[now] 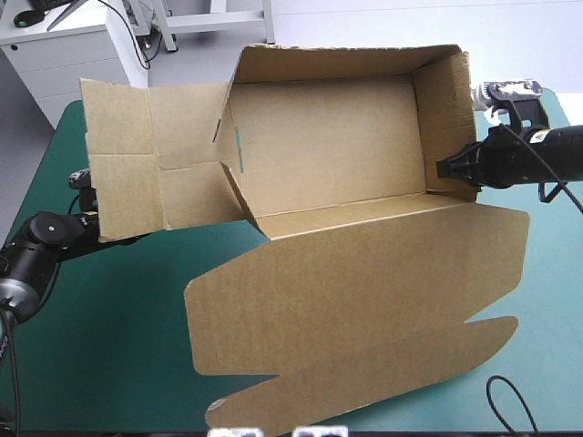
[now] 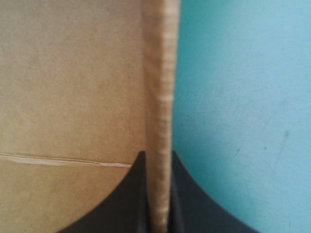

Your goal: Fold the box

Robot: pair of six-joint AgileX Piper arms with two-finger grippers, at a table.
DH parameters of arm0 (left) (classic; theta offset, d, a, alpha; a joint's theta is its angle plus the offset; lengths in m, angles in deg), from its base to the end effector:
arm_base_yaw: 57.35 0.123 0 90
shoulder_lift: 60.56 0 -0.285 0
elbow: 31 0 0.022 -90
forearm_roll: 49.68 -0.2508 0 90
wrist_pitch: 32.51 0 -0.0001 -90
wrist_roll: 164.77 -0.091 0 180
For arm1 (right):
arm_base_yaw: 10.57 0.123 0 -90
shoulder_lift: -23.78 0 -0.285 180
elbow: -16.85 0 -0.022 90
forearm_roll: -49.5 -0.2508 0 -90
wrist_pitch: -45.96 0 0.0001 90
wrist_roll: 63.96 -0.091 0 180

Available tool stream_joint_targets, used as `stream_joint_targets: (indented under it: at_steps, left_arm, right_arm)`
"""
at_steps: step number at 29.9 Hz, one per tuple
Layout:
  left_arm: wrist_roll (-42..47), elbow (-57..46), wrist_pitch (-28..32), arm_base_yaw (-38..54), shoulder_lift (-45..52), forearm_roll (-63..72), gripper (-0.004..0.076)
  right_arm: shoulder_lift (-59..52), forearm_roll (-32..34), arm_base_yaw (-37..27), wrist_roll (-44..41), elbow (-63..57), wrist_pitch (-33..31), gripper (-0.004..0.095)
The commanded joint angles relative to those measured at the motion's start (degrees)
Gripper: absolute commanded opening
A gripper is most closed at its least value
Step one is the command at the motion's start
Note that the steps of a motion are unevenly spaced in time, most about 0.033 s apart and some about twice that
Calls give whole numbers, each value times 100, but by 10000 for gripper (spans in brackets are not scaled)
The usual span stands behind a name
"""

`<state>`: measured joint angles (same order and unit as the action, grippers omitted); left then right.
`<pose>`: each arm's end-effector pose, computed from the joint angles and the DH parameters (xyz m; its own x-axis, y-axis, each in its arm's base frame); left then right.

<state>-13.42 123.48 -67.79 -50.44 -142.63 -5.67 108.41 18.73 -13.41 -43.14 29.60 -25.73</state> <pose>0.2682 -0.0043 0.2919 -0.7158 -0.2408 -0.6555 0.0549 0.9164 -0.3966 0.2569 0.0315 0.4439 -0.7152 -0.1199 -0.6886 -0.3964 0.8810 0.2583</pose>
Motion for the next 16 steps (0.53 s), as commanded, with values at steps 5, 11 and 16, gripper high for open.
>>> stream_joint_targets:
  at_steps: [5, 11, 16]
  left_arm:
    - [-449, 190, -173, -37, 157, 1641, -8]
    - [-814, 190, -568, -37, 211, 2510, -8]
    - [-814, 190, -697, -37, 547, 2682, -8]
  right_arm:
    - [26, 134, 679, -168, -17, 374, -11]
    - [237, 791, 1266, -572, -17, 771, -11]
    - [453, 980, 1302, -755, -17, 974, -11]
